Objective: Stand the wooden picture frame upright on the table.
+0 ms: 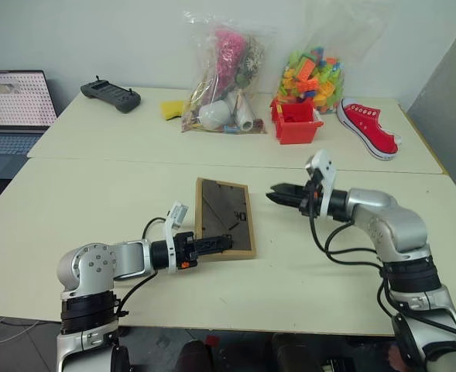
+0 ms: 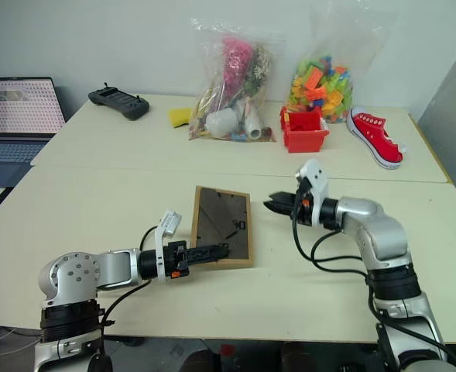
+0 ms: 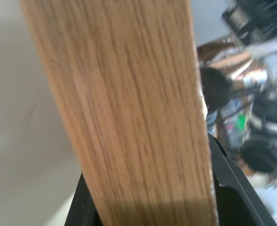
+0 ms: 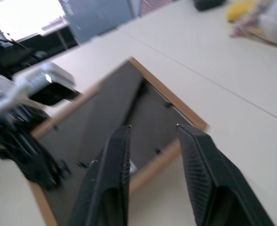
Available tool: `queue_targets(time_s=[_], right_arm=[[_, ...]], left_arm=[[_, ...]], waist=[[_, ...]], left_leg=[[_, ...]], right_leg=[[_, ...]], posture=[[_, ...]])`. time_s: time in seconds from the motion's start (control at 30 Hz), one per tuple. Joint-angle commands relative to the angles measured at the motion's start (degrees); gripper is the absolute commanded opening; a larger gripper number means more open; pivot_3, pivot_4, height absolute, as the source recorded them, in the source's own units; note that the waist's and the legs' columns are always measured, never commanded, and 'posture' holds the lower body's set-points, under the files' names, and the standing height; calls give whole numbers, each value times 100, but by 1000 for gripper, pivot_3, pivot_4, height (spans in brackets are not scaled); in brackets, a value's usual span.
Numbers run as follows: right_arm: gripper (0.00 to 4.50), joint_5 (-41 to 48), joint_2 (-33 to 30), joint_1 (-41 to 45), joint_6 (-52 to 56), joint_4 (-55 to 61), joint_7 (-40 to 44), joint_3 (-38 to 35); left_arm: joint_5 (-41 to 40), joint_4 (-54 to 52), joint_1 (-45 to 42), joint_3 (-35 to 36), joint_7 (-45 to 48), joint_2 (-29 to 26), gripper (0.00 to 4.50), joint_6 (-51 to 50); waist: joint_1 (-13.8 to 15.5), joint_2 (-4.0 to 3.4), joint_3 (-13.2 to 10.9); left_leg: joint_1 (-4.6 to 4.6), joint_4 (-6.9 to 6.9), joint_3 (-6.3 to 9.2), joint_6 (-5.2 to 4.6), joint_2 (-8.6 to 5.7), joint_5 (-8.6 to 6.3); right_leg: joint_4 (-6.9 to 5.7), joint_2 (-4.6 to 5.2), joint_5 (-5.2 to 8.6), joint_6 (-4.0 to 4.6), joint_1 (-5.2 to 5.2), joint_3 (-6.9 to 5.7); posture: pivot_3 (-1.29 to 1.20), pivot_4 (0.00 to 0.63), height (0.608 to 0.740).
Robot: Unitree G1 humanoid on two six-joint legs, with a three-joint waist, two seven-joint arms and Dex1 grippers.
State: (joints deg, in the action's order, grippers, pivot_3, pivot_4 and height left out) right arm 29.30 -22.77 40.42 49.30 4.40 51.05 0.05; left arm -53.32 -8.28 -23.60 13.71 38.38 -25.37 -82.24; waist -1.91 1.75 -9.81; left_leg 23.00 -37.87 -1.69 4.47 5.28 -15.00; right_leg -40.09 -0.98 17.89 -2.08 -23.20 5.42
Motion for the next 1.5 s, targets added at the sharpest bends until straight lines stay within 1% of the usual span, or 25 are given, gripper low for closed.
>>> queue_targets(time_s=[0.03,0.07,0.1,0.13,0.27,0.3,0.37,0.47,0.57,0.7,0.8,0.93,0.97,1.03,1.1,1.2,1.27,1.3,1.33,1.4,1.5], right_arm=[[2588,223,138,366,73,-56,-23,12],[2845,188,164,423,27,-128,-20,81],[3012,160,176,460,-7,-185,-15,121],[3426,143,184,497,-44,-241,-4,153],[4325,-43,471,871,-259,-545,-104,452],[4483,-64,503,908,-272,-593,-121,479],[4483,-66,564,929,-307,-555,-8,631],[4483,174,653,908,-152,-345,106,644],[4483,453,562,819,70,7,287,625],[4483,1102,139,611,669,569,611,382],[4483,1450,-175,489,958,730,699,172],[4483,1087,-721,181,625,791,590,126],[4483,844,-866,77,349,827,523,168],[4483,73,-1151,-215,-708,931,312,185],[4483,-698,-1357,-480,-2013,905,176,177],[4483,-2545,-1713,-859,-5348,156,-413,485],[4483,-3551,-1890,-947,-7107,-520,-1046,643],[4483,-4481,-2024,-890,-8156,-938,-1863,804],[4483,-5161,-2071,-795,-8896,-1303,-2497,915],[4483,-6168,-2048,-546,-9687,-1835,-3509,1127],[4483,-7169,-1837,-130,-10112,-2381,-4606,1423]], left_arm=[[178,-289,-386,-388,635,-306,1320,876],[218,-291,-444,-470,745,-374,1320,1030],[249,-271,-480,-534,823,-422,1320,1142],[260,-244,-518,-581,888,-466,1320,1226],[424,-223,-742,-742,1111,-717,1320,1606],[448,-206,-746,-771,1134,-738,1320,1656],[510,-189,-745,-816,1174,-776,1320,1746],[547,-150,-746,-823,1165,-793,1320,1809],[591,-131,-700,-837,1184,-842,1320,1864],[603,-80,-637,-800,1185,-877,1320,1892],[495,-57,-635,-736,1187,-874,1320,1788],[302,-137,-558,-713,1278,-894,1320,1679],[232,-142,-555,-677,1246,-879,1320,1596],[-134,-7,-640,-433,1041,-808,1320,1102],[-555,295,-826,-146,768,-719,1320,384],[-996,780,-1140,210,471,-571,1320,-679],[-1374,1216,-1346,377,180,-488,1320,-995],[-1685,1549,-1471,421,-15,-477,1320,-1026],[-1931,1754,-1546,436,-196,-466,1320,-1026],[-2383,1863,-1572,371,-472,-481,1320,-1026],[-3041,1913,-1553,339,-993,-370,1320,-1026]], waist=[[5,0,0],[5,0,0],[9,0,0],[10,0,0],[-33,-3,-4],[-46,-3,-4],[-46,-3,-4],[-43,-3,-4],[-37,-3,-4],[1,-3,-4],[9,-3,-5],[6,-2,-5],[6,-2,-5],[8,-1,-5],[6,0,-6],[3,2,-7],[-2,2,-7],[-5,2,-6],[-5,3,-6],[-28,3,-6],[-110,3,-6]], left_leg=[[1,0,0,-3,-2,-1],[1,0,0,-6,-3,-3],[2,0,0,-7,-2,-4],[4,0,0,-8,-4,-4],[10,1,-6,-8,-2,-5],[12,2,-7,-9,-1,-5],[11,4,-5,-9,5,-5],[14,5,-3,-9,5,-5],[21,1,-2,-9,5,-5],[23,1,1,-9,5,-5],[26,-1,4,-10,4,-5],[25,-2,5,-11,3,-6],[26,-2,6,-11,3,-6],[28,-2,5,-12,2,-6],[35,-3,7,-12,2,-6],[41,-6,11,-12,-1,-7],[42,-8,12,-12,-4,-6],[41,-8,11,-11,-4,-6],[40,-9,10,-10,-3,-5],[38,-11,8,-6,-2,-3],[33,-10,-4,17,2,10]], right_leg=[[2,0,0,0,0,0],[2,1,0,0,0,0],[3,1,0,0,0,-1],[6,2,0,0,0,-1],[10,2,0,0,-10,4],[7,0,0,0,-14,5],[6,-4,0,0,-14,2],[9,-4,0,0,-14,-2],[9,-2,0,0,-17,-4],[9,-2,0,0,-17,-9],[11,-2,0,0,-18,-11],[9,-2,0,0,-17,-12],[10,-3,0,0,-17,-12],[11,-3,0,-1,-18,-11],[14,-2,1,-2,-22,-11],[12,-2,1,-4,-27,-16],[13,-1,0,-6,-27,-16],[13,1,0,-7,-27,-15],[12,2,-1,-7,-26,-14],[6,4,-1,-7,-29,-12],[-6,4,-2,-6,-35,5]], posture=[[0,150,740],[0,150,740],[0,150,740],[0,150,740],[0,150,740],[0,150,740],[0,150,740],[0,150,740],[0,150,740],[0,150,740],[0,150,740],[0,150,740],[0,150,740],[0,150,740],[0,150,740],[0,150,740],[0,150,740],[0,150,740],[0,150,740],[0,150,740],[0,150,740]])
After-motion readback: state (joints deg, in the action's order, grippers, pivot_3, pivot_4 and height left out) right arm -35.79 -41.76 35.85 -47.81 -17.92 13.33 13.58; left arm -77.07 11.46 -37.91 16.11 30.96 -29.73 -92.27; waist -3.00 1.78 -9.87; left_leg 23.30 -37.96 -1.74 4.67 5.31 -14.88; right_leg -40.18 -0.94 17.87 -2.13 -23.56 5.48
